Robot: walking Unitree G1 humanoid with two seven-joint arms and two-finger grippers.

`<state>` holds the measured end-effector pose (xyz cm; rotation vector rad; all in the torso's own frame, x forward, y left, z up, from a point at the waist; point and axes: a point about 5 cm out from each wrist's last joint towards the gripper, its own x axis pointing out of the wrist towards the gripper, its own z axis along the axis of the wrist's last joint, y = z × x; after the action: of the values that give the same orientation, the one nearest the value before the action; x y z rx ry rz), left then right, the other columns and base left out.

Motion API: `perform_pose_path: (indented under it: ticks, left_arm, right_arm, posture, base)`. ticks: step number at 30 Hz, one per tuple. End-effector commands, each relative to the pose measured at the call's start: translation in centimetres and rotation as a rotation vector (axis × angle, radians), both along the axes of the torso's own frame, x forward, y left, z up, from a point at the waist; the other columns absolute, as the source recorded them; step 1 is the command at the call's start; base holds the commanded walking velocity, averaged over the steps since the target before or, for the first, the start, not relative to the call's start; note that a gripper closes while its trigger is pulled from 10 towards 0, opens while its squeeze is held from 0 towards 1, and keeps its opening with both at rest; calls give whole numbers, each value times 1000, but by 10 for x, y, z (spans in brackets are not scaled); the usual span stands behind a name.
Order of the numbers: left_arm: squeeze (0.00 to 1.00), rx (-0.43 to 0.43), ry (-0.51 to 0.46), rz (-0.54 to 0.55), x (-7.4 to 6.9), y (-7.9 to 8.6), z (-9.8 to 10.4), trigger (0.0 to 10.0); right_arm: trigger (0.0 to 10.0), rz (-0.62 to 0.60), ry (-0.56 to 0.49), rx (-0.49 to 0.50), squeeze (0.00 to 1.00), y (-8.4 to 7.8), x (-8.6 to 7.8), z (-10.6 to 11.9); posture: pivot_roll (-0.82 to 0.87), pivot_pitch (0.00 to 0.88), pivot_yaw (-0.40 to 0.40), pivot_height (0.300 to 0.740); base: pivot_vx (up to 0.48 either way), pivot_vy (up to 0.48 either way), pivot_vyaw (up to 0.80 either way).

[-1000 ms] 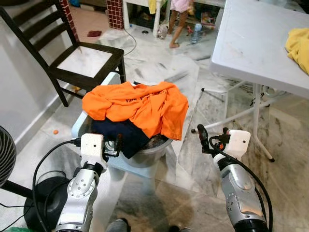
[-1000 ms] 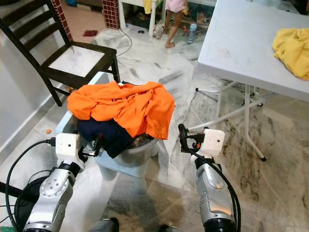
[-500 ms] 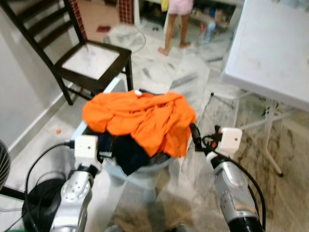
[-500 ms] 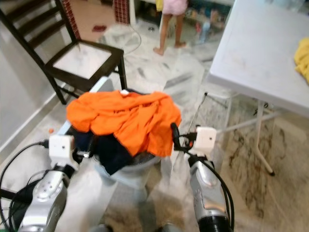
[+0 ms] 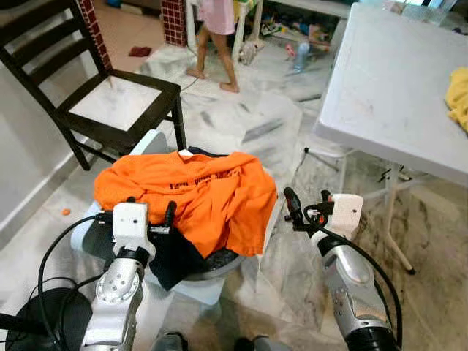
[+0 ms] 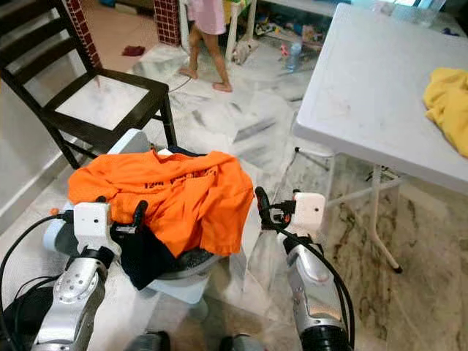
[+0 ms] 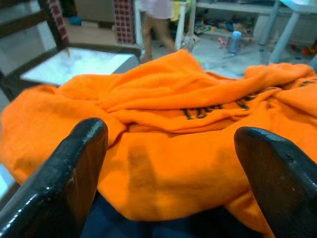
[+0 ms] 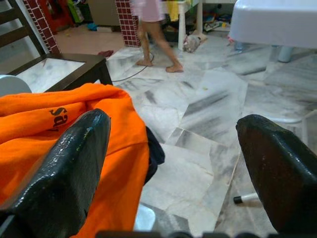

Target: Hang hanger

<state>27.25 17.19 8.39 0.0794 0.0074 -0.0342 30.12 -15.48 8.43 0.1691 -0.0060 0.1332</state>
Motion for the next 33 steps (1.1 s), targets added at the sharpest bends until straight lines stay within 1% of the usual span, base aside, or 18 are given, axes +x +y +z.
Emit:
perform_pose_path:
  ticks: [1,3,6,10,14,15,16,18,19,21,22,23,25,26,27,28,31,33]
  left_arm:
    - [0,49,-36,24,-1,7,5,10000]
    - [0,83,-54,31,1,11,10,10000]
    - [0,90,-61,31,3,15,12,10000]
    - [0,157,-62,0,17,32,22,10000]
    - [0,184,-49,-45,27,43,28,10000]
    - [0,186,-38,-77,33,47,31,10000]
    - [0,181,-32,-91,36,48,32,10000]
    - [0,195,10,-163,44,46,32,10000]
    - [0,198,15,-192,46,44,33,10000]
    - [0,200,57,-282,51,38,29,10000]
    - [0,200,57,-282,51,38,29,10000]
    - [0,215,66,-317,53,36,28,10000]
    - [0,254,96,-405,57,30,24,10000]
    - [0,254,96,-405,57,30,24,10000]
    - [0,284,117,-455,59,27,22,10000]
    - [0,284,117,-455,59,27,22,10000]
    - [0,307,150,-483,65,26,18,10000]
    - [0,335,162,-480,65,28,16,10000]
  right_arm:
    - [10000,5,22,-5,0,-3,-2,-4]
    - [10000,11,23,-7,0,-3,-2,-4]
    - [10000,14,23,-7,0,-3,-2,-4]
    - [10000,26,24,-10,0,-2,-3,-3]
    - [10000,30,25,-13,0,-2,-5,-4]
    - [10000,31,26,-15,0,-2,-6,-4]
    - [10000,32,26,-15,0,-2,-6,-4]
    - [10000,33,26,-17,0,-3,-7,-4]
    - [10000,33,27,-17,0,-2,-7,-4]
    - [10000,36,28,-16,0,-2,-8,-4]
    - [10000,36,28,-16,0,-2,-8,-4]
    - [10000,38,28,-15,0,-1,-9,-4]
    - [10000,88,33,10,0,4,-12,-4]
    - [10000,88,33,10,0,4,-12,-4]
    - [10000,155,43,26,0,10,-16,-4]
    - [10000,155,43,26,0,10,-16,-4]
    - [10000,250,68,31,0,14,-24,-6]
    - [10000,278,78,33,0,14,-27,-7]
  posture:
    - [171,195,-110,740]
    - [172,195,-111,740]
    - [172,198,-112,740]
    - [164,208,-112,740]
    - [154,218,-112,740]
    - [151,219,-112,740]
    - [146,219,-109,740]
    - [145,220,-107,740]
    - [139,217,-104,740]
    - [133,216,-99,740]
    - [133,216,-99,740]
    - [131,215,-98,740]
    - [120,212,-90,740]
    - [120,212,-90,740]
    - [112,213,-83,740]
    - [112,213,-83,740]
    - [101,216,-79,740]
    - [92,216,-75,740]
  base:
    - [0,0,0]
    - [0,0,0]
    - [0,0,0]
    - [0,0,0]
    - [0,0,0]
    - [0,0,0]
    - [0,0,0]
    - [0,0,0]
    - [0,0,0]
    - [0,0,0]
    - [0,0,0]
    - [0,0,0]
    - [0,0,0]
    - [0,0,0]
    - [0,0,0]
    - [0,0,0]
    - [0,0,0]
    - [0,0,0]
